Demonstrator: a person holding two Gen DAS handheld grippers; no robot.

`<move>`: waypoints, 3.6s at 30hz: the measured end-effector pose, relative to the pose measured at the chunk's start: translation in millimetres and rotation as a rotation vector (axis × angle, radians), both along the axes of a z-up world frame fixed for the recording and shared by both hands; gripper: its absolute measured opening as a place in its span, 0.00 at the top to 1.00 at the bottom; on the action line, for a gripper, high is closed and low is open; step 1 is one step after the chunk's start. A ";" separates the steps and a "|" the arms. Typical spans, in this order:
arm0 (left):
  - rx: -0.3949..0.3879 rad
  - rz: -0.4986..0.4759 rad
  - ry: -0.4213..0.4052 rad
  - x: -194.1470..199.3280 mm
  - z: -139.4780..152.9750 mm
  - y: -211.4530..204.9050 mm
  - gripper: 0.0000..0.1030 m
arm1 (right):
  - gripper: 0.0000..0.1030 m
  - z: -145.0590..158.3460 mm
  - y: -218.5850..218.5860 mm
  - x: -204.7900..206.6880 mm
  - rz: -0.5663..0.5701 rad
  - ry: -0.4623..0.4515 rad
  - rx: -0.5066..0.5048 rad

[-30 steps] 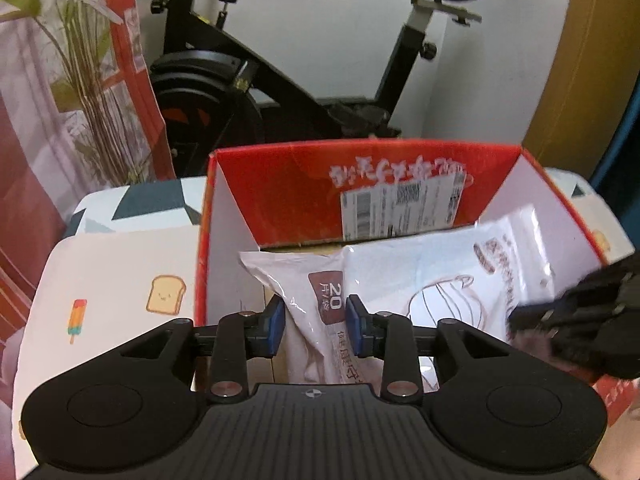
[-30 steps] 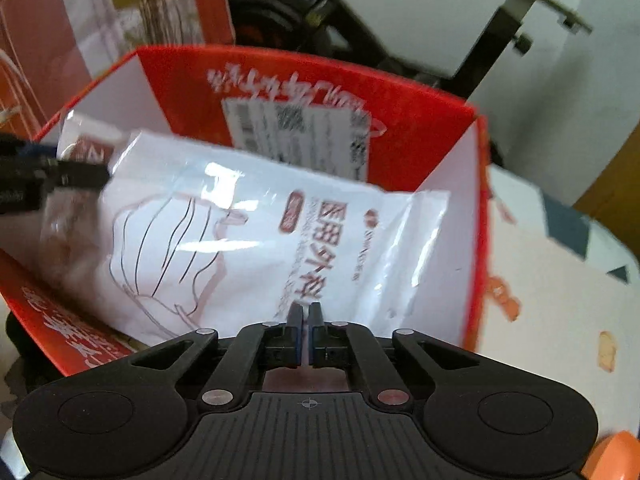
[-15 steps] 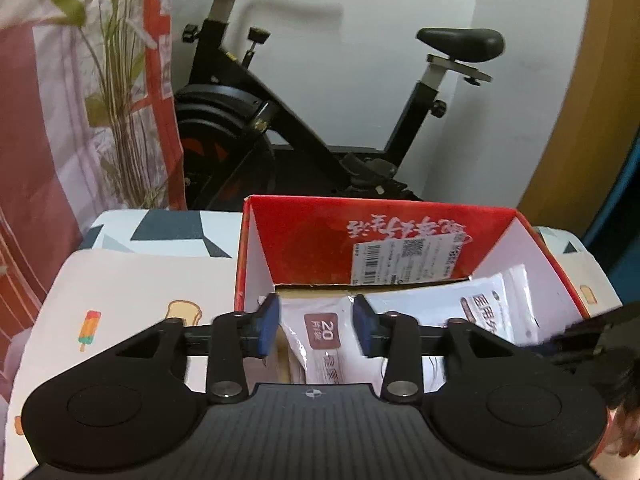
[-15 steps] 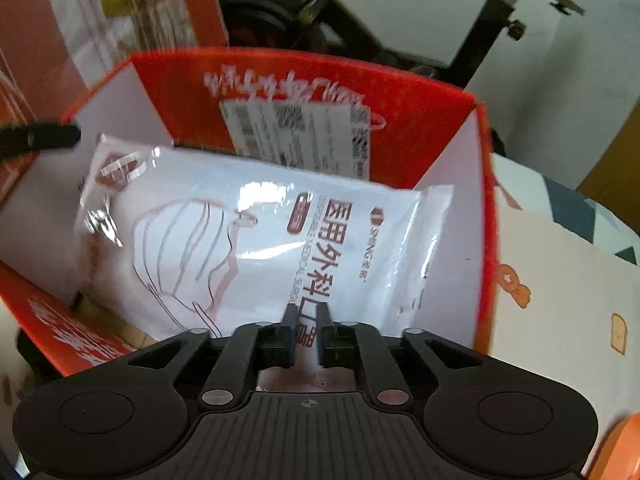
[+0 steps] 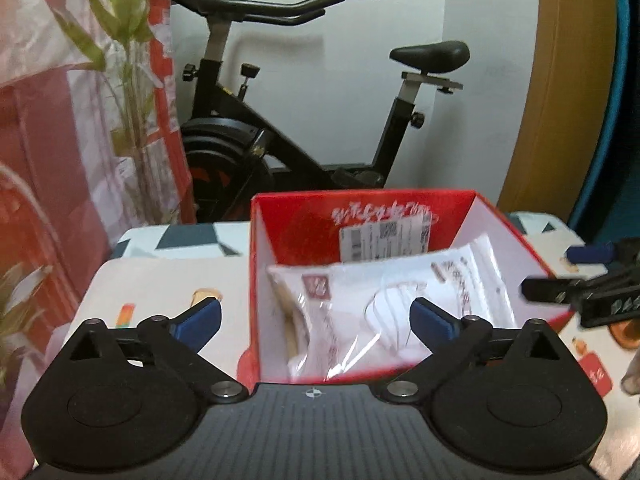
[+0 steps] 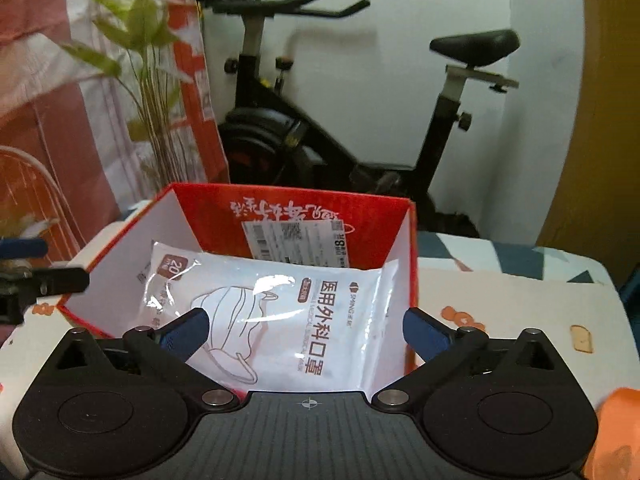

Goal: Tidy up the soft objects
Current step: 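Lower the left tool and grasp the white sachet, then lift the white sachet into the red box beside the mask bag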

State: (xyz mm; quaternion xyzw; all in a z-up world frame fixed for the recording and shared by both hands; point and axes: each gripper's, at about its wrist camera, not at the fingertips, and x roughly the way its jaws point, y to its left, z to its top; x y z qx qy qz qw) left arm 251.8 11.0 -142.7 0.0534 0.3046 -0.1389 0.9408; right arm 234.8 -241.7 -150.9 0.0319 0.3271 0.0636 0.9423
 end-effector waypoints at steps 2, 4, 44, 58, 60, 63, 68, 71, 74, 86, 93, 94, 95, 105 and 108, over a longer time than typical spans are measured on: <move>-0.003 -0.003 0.012 -10.7 -3.3 4.3 0.00 | 0.00 1.0 -1.8 -14.7 -0.009 -0.018 0.015; -0.014 -0.005 0.030 -24.0 -8.5 9.8 0.00 | 0.00 -1.0 -2.8 -30.7 -0.015 -0.032 0.035; -0.191 -0.061 0.400 -95.4 -109.5 27.3 0.53 | 0.48 -107.3 41.5 -97.9 0.280 0.415 0.221; -0.205 -0.111 0.437 -96.3 -109.4 20.4 0.55 | 0.58 -102.4 41.0 -98.1 0.275 0.387 0.201; -0.216 -0.109 0.443 -95.4 -110.7 21.4 0.55 | 0.59 -101.6 41.9 -98.6 0.280 0.383 0.196; -0.217 -0.104 0.458 -91.3 -114.7 21.6 0.54 | 0.61 -102.5 41.9 -98.0 0.280 0.385 0.199; -0.213 -0.130 0.441 -90.7 -110.0 17.4 0.63 | 0.63 -100.7 42.8 -99.5 0.288 0.374 0.182; -0.234 -0.147 0.414 -94.2 -100.5 17.7 0.66 | 0.63 -92.8 43.2 -102.2 0.295 0.344 0.165; -0.265 -0.141 0.398 -95.2 -94.8 22.5 0.66 | 0.63 -81.9 41.6 -104.5 0.304 0.300 0.166; -0.311 -0.173 0.207 -89.7 -30.9 28.4 0.67 | 0.67 -20.7 32.1 -96.3 0.330 0.118 0.158; -0.279 -0.193 0.095 -58.2 3.7 7.9 0.66 | 0.67 19.7 26.8 -68.4 0.314 -0.020 0.082; -0.269 -0.195 0.087 -51.3 6.6 3.7 0.66 | 0.67 22.7 27.1 -62.4 0.310 -0.036 0.065; -0.257 -0.196 0.082 -42.5 9.0 -1.2 0.66 | 0.67 25.2 26.9 -54.2 0.306 -0.048 0.048; -0.211 -0.159 0.131 35.5 -5.6 -23.8 0.66 | 0.67 10.9 33.2 27.9 0.253 -0.041 -0.049; -0.190 -0.145 0.175 50.9 -19.3 -29.9 0.66 | 0.67 -3.5 33.5 47.0 0.237 -0.010 -0.050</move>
